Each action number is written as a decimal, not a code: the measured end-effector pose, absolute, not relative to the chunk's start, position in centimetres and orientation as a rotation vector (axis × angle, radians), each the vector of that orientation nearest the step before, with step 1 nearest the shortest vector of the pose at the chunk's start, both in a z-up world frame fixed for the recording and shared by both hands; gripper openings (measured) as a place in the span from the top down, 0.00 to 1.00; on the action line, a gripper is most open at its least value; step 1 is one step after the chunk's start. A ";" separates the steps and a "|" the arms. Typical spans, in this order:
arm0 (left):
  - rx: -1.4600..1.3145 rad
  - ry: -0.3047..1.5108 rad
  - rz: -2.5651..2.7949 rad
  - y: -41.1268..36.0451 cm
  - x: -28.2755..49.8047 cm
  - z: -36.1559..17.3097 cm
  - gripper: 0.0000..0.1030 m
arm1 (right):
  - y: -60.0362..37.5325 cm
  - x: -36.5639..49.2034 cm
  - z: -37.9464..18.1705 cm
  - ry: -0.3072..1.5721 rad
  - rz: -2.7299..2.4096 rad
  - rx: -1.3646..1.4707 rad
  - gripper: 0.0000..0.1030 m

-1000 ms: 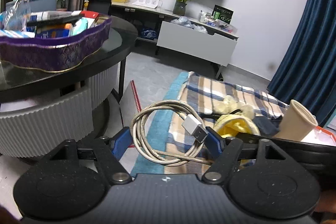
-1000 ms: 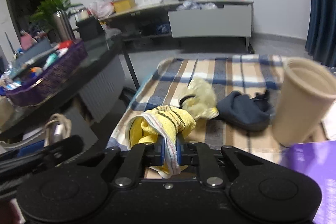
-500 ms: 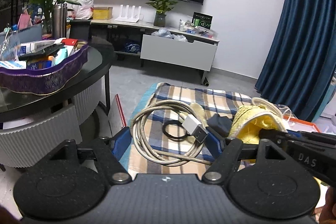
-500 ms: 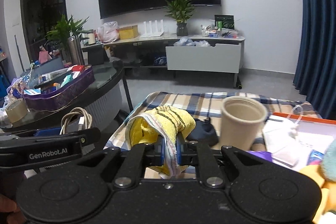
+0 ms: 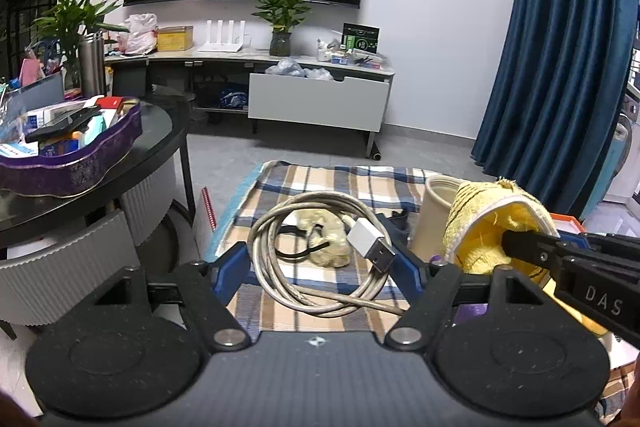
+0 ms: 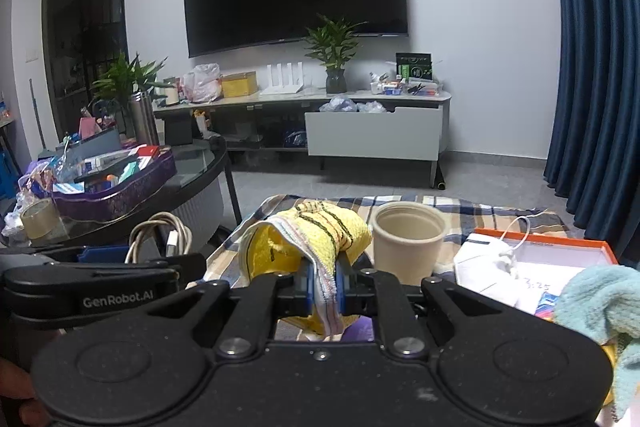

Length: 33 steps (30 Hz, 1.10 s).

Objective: Organize soft objects
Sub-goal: 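Carry the cable and yellow towel with both grippers over the box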

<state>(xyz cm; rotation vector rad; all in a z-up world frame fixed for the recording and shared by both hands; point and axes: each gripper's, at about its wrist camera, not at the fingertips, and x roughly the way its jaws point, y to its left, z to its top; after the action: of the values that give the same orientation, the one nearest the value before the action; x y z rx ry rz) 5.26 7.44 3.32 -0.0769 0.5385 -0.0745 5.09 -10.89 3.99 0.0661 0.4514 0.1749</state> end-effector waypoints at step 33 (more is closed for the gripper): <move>-0.027 0.544 -0.146 2.7 4.9 3.6 0.26 | -16.7 2.6 4.7 0.406 0.097 0.130 0.87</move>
<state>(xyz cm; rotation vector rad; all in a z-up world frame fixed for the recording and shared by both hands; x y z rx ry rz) 4.94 2.71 3.60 -0.0272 0.5437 -0.1459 2.56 -16.66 4.70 0.1298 0.4058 0.0969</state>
